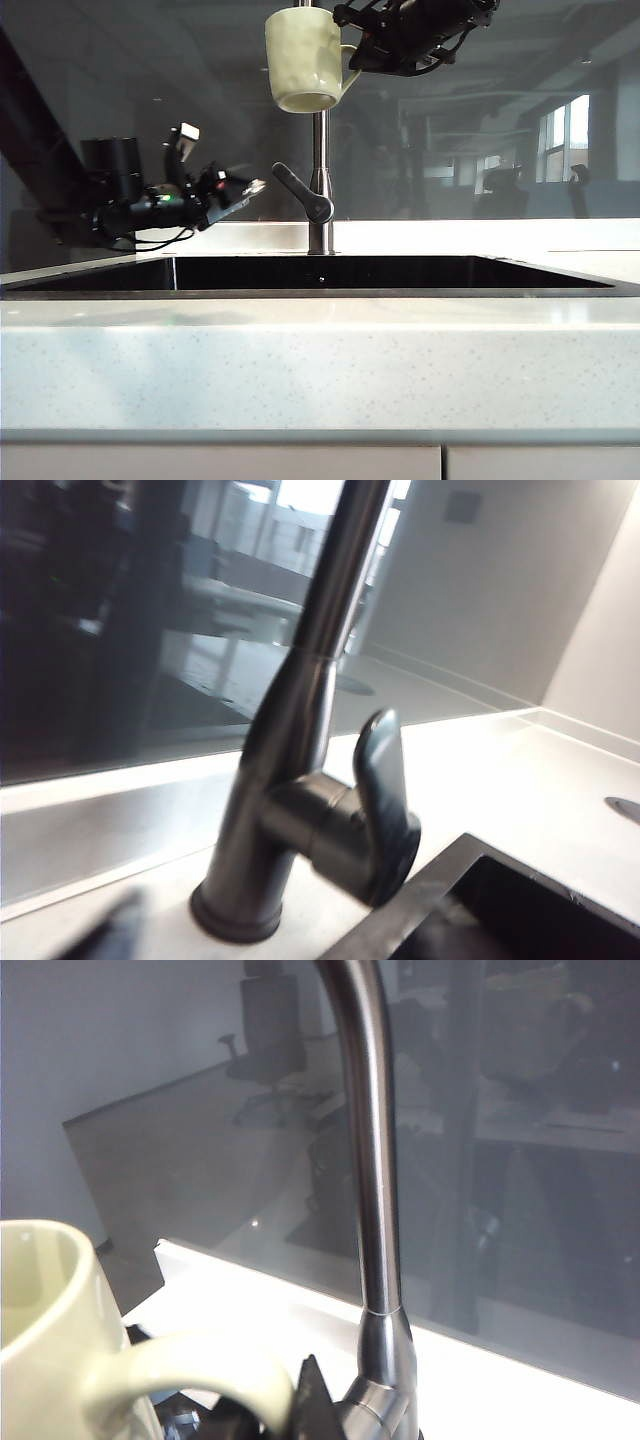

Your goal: Pick up the mug next to the sink, go to the faucet to get some water, pour the water into the sink, and finally put the mug back to its place.

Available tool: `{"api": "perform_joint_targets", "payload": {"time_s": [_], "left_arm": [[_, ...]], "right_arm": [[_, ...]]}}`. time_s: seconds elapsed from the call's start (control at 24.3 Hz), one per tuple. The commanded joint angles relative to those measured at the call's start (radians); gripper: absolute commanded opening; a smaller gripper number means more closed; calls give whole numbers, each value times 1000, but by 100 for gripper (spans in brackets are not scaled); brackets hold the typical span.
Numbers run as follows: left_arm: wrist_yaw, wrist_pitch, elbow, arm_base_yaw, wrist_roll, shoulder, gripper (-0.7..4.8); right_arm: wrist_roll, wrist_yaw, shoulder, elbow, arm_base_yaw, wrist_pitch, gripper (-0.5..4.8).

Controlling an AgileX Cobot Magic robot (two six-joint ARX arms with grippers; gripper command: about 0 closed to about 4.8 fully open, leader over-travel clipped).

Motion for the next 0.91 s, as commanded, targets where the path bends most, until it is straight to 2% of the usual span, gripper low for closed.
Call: {"api": "perform_joint_targets", "payload": {"time_s": [0.04, 0.58, 0.62, 0.91], "left_arm": [[50, -90, 68, -18, 5, 7, 447], [124, -50, 129, -66, 17, 8, 443], [135, -32, 129, -67, 7, 8, 423], [268, 49, 130, -64, -77, 7, 422]], "right_arm": [[14, -2, -20, 16, 2, 62, -1], [14, -1, -23, 16, 2, 48, -1], [13, -1, -24, 16, 2, 48, -1], [10, -1, -23, 16, 1, 47, -1]]}}
